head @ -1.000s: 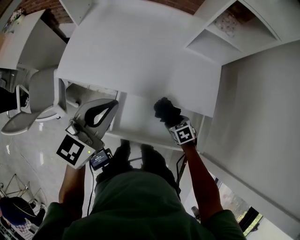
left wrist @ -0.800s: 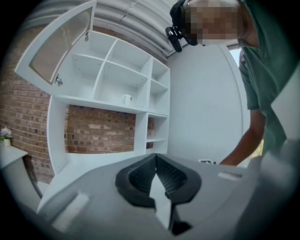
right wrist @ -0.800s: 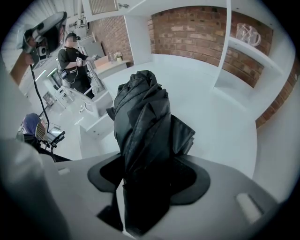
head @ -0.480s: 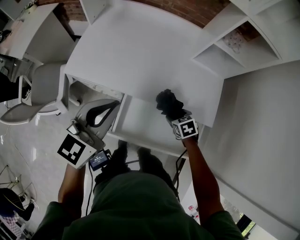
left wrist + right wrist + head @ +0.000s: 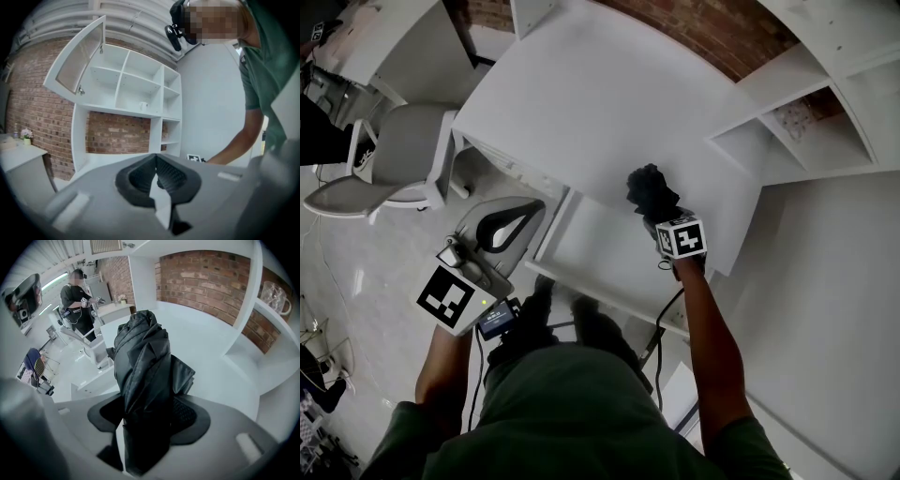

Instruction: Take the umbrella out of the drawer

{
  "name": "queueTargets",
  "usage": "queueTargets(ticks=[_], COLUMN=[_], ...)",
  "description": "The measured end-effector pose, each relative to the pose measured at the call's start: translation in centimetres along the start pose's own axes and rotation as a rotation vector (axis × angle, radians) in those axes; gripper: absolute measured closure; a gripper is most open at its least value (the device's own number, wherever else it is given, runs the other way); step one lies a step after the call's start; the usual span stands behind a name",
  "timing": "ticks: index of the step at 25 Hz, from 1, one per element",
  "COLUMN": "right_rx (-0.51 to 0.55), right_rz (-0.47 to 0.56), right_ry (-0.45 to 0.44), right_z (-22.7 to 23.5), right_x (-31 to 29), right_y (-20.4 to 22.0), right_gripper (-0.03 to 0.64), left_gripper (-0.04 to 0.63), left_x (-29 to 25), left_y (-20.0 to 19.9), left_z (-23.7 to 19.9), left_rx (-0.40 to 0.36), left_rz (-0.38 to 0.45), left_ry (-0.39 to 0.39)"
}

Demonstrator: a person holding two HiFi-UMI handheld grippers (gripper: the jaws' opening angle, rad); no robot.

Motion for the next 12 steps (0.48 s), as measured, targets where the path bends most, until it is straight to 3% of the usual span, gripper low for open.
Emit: queueTargets(ticks=[12], right_rx=[0.002], right_rz=[-0.053], right_ry=[-0.002], right_z=[1.9], right_x=[-4.2], right_y=[-3.7], right_gripper=[0.339], left_gripper=[0.595], left_x=[3.8], left_y=[0.7], left_z=[-2.0], left_rx=[0.033], left_rz=[0.022], left_ry=[-0.093])
Point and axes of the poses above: the fingertips, and each gripper's own axes: x backward along the fingers, z to its right, y out of its underside, the point moved 7 cm from there along x, backward along the fingers, and after that the axes turned 14 degrees about x, right-handed, at the moved point
